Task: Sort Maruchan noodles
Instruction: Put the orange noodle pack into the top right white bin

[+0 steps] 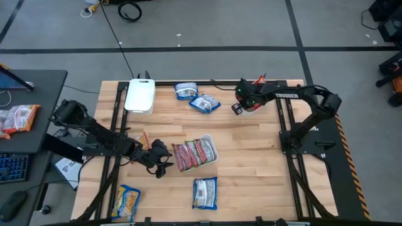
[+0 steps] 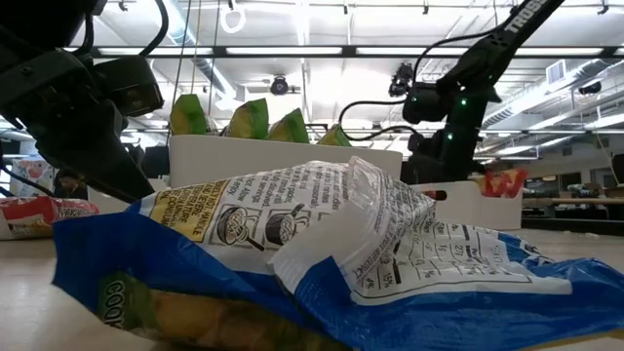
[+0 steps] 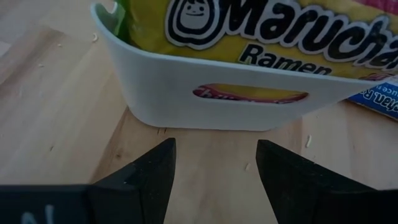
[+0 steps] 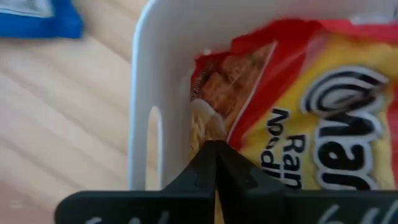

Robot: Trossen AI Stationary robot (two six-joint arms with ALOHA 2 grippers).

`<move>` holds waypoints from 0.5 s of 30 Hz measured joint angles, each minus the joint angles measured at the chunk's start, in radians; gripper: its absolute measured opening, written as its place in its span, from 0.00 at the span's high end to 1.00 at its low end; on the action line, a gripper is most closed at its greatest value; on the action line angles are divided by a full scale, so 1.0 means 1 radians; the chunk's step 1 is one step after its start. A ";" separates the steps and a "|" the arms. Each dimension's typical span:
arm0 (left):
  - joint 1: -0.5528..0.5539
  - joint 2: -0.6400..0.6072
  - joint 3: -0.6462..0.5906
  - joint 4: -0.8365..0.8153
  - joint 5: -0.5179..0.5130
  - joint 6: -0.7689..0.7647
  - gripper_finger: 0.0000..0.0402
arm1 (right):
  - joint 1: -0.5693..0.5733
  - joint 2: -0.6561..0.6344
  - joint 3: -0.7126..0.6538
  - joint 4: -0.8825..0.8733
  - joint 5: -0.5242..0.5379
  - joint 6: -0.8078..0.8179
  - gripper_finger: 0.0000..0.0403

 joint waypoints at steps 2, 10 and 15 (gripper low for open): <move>0.000 0.000 0.000 0.000 0.000 0.001 0.44 | 0.003 0.010 0.003 -0.033 0.075 -0.029 0.98; 0.000 0.000 0.000 0.000 0.000 0.002 0.44 | 0.072 -0.035 -0.011 -0.134 0.456 -0.103 0.99; 0.000 0.000 0.000 0.001 0.000 -0.005 0.44 | 0.057 -0.038 -0.013 -0.190 0.368 -0.055 0.99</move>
